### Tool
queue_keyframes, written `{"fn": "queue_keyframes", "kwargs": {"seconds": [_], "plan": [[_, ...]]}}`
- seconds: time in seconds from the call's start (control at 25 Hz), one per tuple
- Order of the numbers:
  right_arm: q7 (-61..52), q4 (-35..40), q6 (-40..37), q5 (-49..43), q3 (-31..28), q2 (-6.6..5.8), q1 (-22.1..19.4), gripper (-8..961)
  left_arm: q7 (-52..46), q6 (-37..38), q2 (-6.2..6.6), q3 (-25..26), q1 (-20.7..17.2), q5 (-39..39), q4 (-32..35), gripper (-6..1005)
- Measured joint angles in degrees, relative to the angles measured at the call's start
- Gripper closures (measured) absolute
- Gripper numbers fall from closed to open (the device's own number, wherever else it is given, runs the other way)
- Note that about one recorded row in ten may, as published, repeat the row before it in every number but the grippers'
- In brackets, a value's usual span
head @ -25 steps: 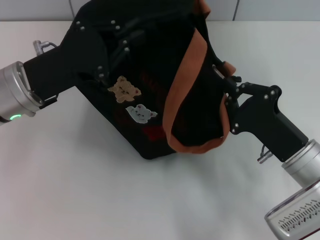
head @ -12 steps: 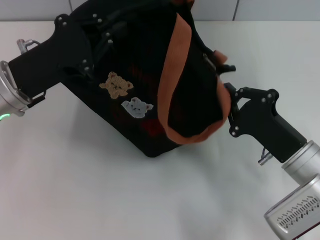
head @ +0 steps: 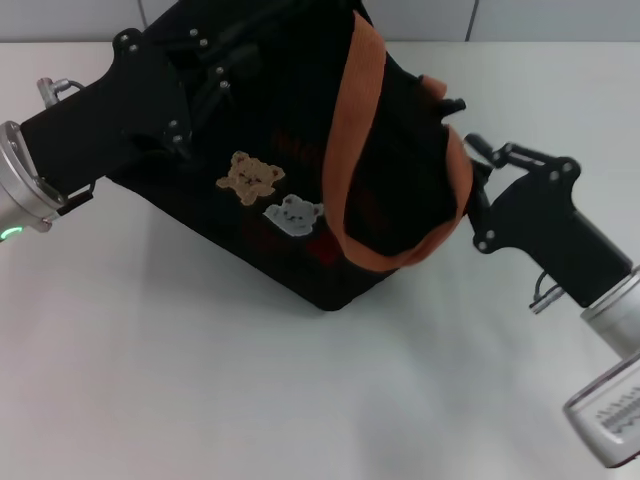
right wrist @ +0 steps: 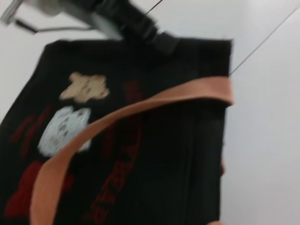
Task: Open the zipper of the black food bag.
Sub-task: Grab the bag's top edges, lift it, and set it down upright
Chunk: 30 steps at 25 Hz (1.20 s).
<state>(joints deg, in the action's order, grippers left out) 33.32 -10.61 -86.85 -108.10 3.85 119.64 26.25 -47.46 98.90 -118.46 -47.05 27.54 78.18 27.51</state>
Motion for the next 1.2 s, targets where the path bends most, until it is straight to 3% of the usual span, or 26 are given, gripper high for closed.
{"fn": "queue_keyframes", "kwargs": {"seconds": [0.32,0.84,1.08,1.2], "plan": [[-12.26,5.63,-1.86,0.12,-2.32,-0.12,0.85,791,0.03,-0.26,-0.02,-0.02,0.06,0.09,-0.01,906],[-28.86,14.99,-0.46,-1.89,0.11,-0.38,-0.27,789,0.09,-0.56,-0.01,0.38,-0.08,0.02,0.00,906],[-54.70,25.13,-7.35,-1.73,0.63,-0.65,0.42,788,0.20,-0.46,-0.02,-0.15,0.12,0.19,0.00,906],[-71.61,32.77,-10.07,-1.92,5.48,-1.25,1.87,788,0.56,-0.32,-0.05,-0.72,0.19,0.27,-0.09,906]]}}
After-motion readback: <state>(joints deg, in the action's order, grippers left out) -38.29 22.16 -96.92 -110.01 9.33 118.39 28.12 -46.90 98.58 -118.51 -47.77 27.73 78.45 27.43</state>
